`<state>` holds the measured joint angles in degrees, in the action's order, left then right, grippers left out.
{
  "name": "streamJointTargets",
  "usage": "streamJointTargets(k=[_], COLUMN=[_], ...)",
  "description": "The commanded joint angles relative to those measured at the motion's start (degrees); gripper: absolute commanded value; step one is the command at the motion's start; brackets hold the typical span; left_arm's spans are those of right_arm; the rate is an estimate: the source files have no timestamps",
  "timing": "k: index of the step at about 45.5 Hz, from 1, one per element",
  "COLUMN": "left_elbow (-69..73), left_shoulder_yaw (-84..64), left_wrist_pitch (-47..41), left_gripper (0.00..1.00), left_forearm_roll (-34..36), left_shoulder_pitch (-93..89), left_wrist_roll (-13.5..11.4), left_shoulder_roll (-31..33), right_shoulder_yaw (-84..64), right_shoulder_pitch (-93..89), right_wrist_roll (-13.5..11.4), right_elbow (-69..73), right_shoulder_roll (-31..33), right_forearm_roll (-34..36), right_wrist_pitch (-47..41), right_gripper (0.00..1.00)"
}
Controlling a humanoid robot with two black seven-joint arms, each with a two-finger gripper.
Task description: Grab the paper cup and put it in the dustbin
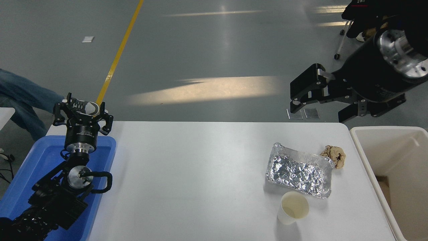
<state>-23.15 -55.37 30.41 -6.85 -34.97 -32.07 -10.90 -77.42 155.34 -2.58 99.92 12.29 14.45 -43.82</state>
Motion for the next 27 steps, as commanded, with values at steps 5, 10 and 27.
streamJointTargets(k=[5,10,27], left_elbow=[-0.06,0.03,-0.06], left_shoulder_yaw=[0.0,0.0,0.0], left_wrist_pitch=[0.0,0.0,0.0], left_gripper=[0.99,0.99,0.99], left_forearm_roll=[0.0,0.0,0.09], left_shoulder_pitch=[0.07,0.07,-0.01], left_wrist_roll=[-0.01,-0.01,-0.01], left_shoulder_roll=[0.0,0.0,0.0], right_shoulder_yaw=[-2.12,-0.98,7.54], right_shoulder_pitch=[-17.95,-24.89,-44.15], right_wrist_roll=[-0.14,-0.14,-0.23], right_elbow=[0.08,0.08,0.08], right_shoulder_roll=[-1.13,-1.48,-2.8], right_forearm_roll=[-0.03,0.23,0.23], right_wrist_pitch=[11.9,17.61,31.95], right_gripper=[0.98,0.98,0.98])
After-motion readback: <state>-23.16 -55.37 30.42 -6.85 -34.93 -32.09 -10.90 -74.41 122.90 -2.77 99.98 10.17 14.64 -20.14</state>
